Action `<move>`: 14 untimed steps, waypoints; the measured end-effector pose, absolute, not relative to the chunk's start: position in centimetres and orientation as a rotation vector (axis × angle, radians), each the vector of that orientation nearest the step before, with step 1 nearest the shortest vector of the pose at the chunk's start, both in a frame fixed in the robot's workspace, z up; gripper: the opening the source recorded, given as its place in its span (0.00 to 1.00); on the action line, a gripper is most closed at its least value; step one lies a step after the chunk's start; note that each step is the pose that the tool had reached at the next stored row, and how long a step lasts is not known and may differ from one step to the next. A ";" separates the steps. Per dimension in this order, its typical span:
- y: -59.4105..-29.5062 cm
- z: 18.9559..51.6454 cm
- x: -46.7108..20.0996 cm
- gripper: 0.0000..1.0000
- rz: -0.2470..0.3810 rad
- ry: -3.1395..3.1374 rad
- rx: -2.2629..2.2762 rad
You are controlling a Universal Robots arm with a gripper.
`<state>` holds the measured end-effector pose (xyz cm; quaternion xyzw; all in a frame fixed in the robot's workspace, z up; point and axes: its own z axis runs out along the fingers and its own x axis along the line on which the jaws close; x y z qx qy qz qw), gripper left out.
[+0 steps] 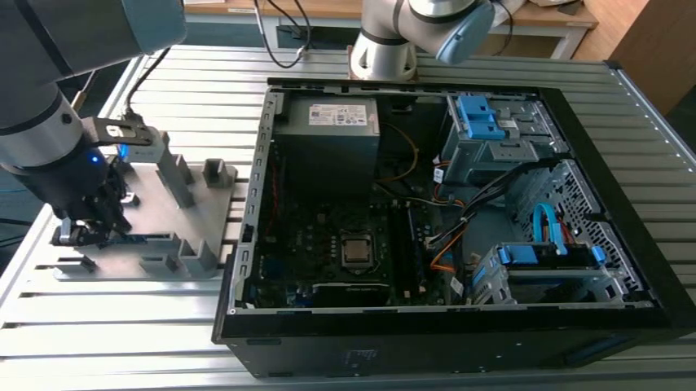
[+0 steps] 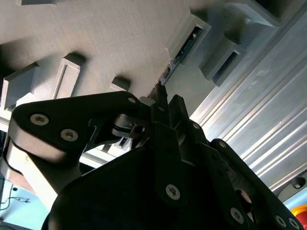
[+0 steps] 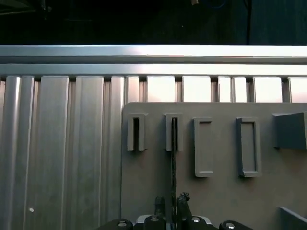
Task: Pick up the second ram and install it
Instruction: 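Pick up the second ram and move it above second insertion slot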
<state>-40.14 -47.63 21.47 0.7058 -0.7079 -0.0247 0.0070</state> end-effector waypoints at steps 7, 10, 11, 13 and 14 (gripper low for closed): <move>-47.5 20.9 -40.1 0.24 -0.102 -2.195 2.248; -47.5 20.8 -40.1 0.24 -0.102 -2.177 2.264; -47.5 20.7 -40.1 0.24 -0.101 -2.170 2.269; -47.5 20.6 -40.1 0.24 -0.095 -2.153 2.279; -47.5 20.6 -40.1 0.24 -0.090 -2.147 2.281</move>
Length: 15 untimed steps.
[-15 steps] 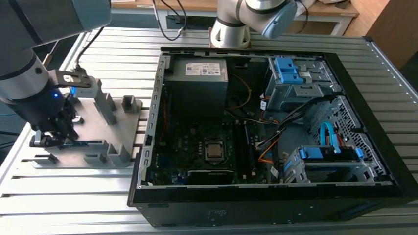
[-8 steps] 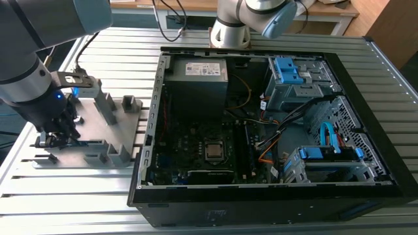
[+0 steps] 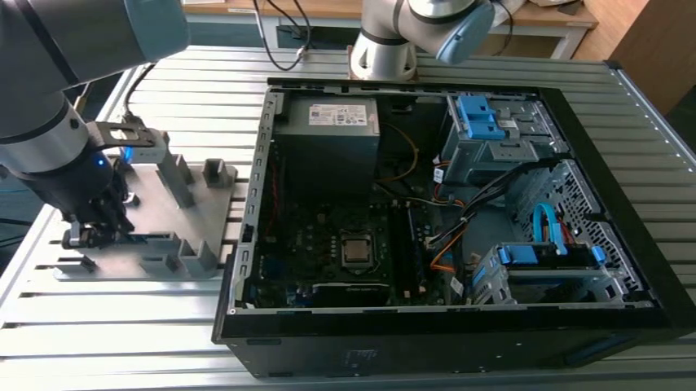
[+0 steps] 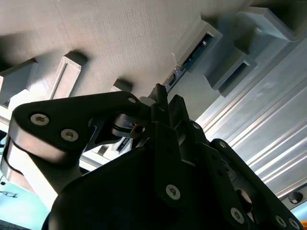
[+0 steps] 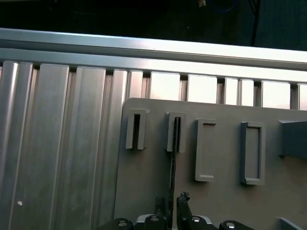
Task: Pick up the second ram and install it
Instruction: 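Pick up the second ram and move it above second insertion slot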
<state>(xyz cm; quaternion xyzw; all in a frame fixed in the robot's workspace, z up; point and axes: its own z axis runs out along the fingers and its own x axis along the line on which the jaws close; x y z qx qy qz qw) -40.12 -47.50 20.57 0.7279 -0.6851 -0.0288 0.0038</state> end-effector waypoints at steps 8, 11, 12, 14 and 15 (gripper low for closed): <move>-47.5 19.4 -40.1 0.24 -0.087 -2.143 2.282; -47.5 19.3 -40.1 0.24 -0.087 -2.143 2.282; -47.5 19.3 -40.1 0.24 -0.087 -2.143 2.282; -47.5 19.3 -40.1 0.24 -0.087 -2.143 2.282; -47.5 19.3 -40.1 0.22 -0.087 -2.143 2.282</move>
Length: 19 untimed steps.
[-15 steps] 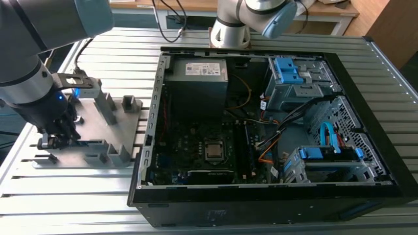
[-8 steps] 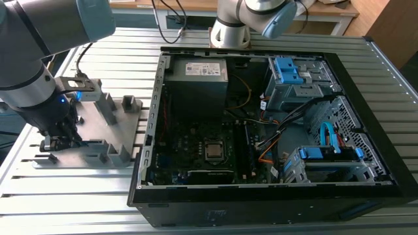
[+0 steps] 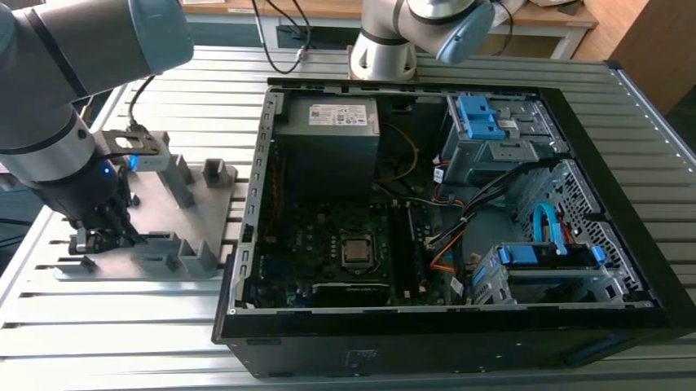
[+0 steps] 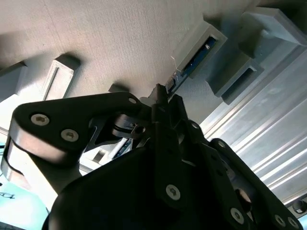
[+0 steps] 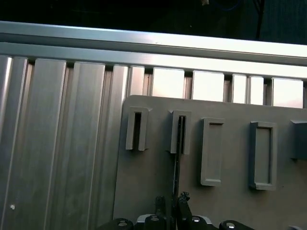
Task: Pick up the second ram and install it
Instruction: 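Pick up the second ram and move it above second insertion slot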
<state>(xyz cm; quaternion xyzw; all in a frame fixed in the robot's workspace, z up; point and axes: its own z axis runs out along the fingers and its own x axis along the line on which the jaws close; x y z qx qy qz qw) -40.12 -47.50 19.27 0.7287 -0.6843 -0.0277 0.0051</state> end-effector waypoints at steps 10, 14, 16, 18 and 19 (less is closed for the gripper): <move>-47.5 19.2 -40.1 0.14 -0.087 -2.143 2.282; -47.5 19.2 -40.1 0.14 -0.087 -2.143 2.282; -47.5 19.2 -40.1 0.14 -0.087 -2.143 2.282; -47.5 19.2 -40.1 0.14 -0.087 -2.143 2.282; -47.5 19.2 -40.1 0.14 -0.087 -2.143 2.282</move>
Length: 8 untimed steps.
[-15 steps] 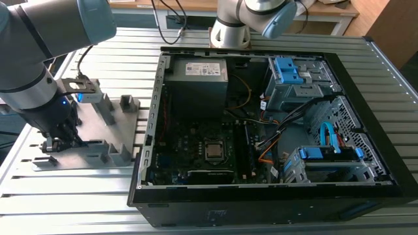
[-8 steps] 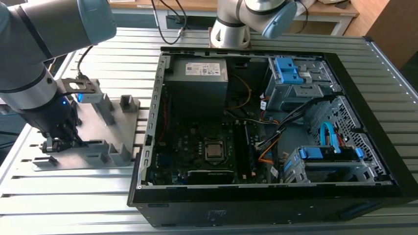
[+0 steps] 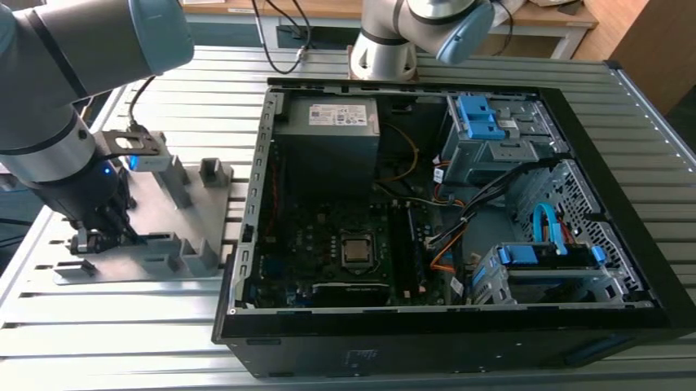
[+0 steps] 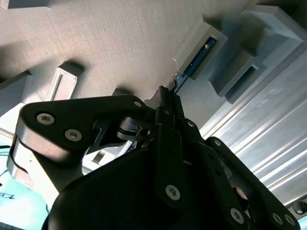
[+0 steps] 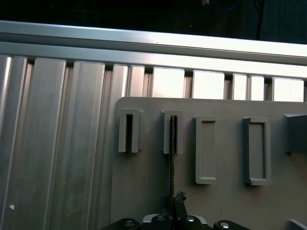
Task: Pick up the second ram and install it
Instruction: 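Pick up the second ram and move it above second insertion slot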
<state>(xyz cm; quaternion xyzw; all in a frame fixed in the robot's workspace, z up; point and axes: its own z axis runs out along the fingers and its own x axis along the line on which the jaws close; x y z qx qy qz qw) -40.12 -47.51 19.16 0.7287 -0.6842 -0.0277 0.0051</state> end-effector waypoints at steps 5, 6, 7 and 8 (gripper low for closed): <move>-47.5 19.8 -40.1 0.14 -0.087 -2.143 2.282; -47.5 20.0 -40.1 0.14 -0.087 -2.143 2.282; -47.5 20.2 -40.1 0.14 -0.087 -2.143 2.282; -47.5 20.5 -40.1 0.14 -0.087 -2.143 2.282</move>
